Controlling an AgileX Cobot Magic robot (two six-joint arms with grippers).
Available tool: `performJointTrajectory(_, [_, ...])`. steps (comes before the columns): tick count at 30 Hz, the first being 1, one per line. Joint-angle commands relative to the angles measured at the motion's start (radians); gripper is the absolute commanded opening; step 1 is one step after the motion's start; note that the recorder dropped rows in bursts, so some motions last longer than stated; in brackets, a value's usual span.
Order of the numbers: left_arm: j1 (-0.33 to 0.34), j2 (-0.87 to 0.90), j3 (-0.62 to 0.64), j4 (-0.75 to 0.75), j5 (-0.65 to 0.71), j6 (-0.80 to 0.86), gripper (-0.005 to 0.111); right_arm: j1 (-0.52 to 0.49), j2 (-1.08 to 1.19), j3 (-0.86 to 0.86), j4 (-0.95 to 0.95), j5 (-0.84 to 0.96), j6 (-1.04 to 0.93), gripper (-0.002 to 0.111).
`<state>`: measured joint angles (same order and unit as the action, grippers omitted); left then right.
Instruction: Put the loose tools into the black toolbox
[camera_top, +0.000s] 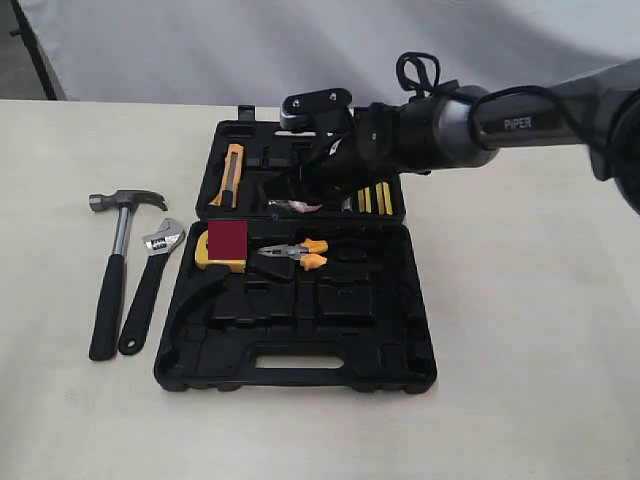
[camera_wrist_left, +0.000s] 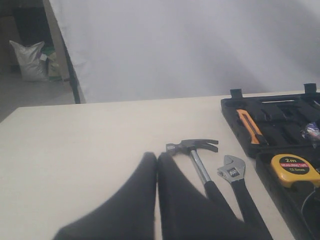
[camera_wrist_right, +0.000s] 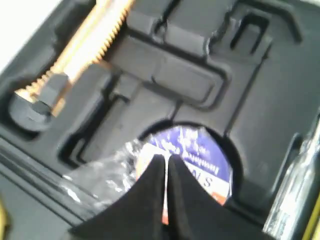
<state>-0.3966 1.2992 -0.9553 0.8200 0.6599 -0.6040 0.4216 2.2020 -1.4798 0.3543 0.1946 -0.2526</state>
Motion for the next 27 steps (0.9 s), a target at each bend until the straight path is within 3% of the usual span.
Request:
performJointTrajectory(1, [0.003,-0.008,0.009,-0.014,-0.017,-0.010,0.001,-0.001,-0.088,0.002,0.003,0.001,-0.001,0.002])
performJointTrajectory(9, [0.003,-0.008,0.009,-0.014,-0.017,-0.010,0.001,0.063,-0.175,0.002,0.003,0.018,-0.001,0.003])
performJointTrajectory(12, [0.003,-0.008,0.009,-0.014,-0.017,-0.010,0.001,0.104,-0.168,0.002,0.003,0.005,-0.001,0.016])
performJointTrajectory(18, [0.003,-0.008,0.009,-0.014,-0.017,-0.010,0.001,0.206,-0.132,0.002,0.003,-0.002,-0.007,0.060])
performJointTrajectory(20, [0.003,-0.008,0.009,-0.014,-0.017,-0.010,0.001,0.243,-0.113,-0.005,0.001,-0.004,-0.007,0.065])
performJointTrajectory(27, [0.003,-0.008,0.009,-0.014,-0.017,-0.010,0.001,0.339,0.004,-0.156,-0.008,0.086,-0.009,0.065])
